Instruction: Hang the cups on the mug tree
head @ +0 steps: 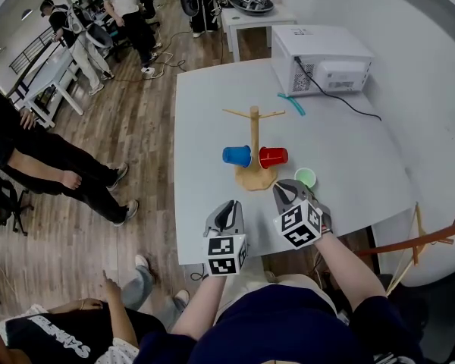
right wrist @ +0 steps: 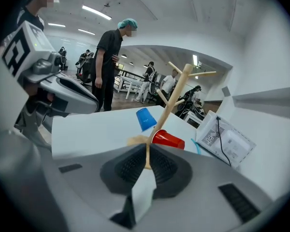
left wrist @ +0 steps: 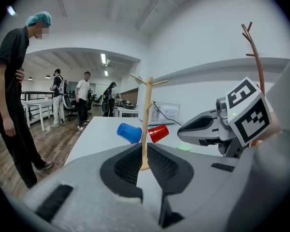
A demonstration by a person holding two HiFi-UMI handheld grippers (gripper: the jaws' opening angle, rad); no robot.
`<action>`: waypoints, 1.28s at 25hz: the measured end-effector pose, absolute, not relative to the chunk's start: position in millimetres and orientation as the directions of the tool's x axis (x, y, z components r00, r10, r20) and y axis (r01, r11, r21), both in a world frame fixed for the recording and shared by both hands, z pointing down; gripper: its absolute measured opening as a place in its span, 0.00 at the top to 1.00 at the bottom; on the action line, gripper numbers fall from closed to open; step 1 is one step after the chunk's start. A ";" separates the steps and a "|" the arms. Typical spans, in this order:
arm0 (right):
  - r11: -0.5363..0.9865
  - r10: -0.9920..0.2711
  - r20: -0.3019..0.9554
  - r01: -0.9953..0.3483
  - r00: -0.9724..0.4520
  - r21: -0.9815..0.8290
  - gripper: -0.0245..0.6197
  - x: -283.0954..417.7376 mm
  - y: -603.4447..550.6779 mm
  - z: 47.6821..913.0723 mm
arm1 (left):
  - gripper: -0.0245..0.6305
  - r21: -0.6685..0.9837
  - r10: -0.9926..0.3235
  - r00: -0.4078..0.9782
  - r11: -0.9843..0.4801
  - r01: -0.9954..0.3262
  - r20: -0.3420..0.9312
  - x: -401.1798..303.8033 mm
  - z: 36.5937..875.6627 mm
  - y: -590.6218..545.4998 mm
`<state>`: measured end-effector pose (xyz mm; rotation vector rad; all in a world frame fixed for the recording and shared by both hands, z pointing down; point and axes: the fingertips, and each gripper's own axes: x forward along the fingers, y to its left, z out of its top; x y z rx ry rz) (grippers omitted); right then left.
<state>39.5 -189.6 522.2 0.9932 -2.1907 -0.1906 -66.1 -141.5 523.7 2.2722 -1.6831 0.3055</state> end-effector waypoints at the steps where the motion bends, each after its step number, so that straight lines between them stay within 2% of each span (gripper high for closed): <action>1: 0.691 -0.706 0.546 -0.609 -0.451 0.390 0.90 40.9 -186.5 522.7 | 0.93 0.109 -0.894 0.290 -0.269 -0.957 0.341 -65.3 523.8 -140.1; 10: 0.656 -0.720 0.505 -0.705 -0.476 0.271 0.91 52.2 -164.6 514.6 | 0.93 0.105 -0.900 0.273 -0.252 -0.962 0.340 -58.9 524.9 -128.2; 25: 0.645 -0.701 0.477 -0.757 -0.530 0.106 0.91 59.4 -137.8 519.4 | 0.93 0.097 -0.903 0.254 -0.235 -0.967 0.345 -50.8 525.5 -122.2; 32: 0.629 -0.713 0.464 -0.772 -0.526 0.091 0.91 60.4 -136.6 521.2 | 0.93 0.115 -0.911 0.256 -0.231 -0.966 0.322 -54.2 520.5 -124.2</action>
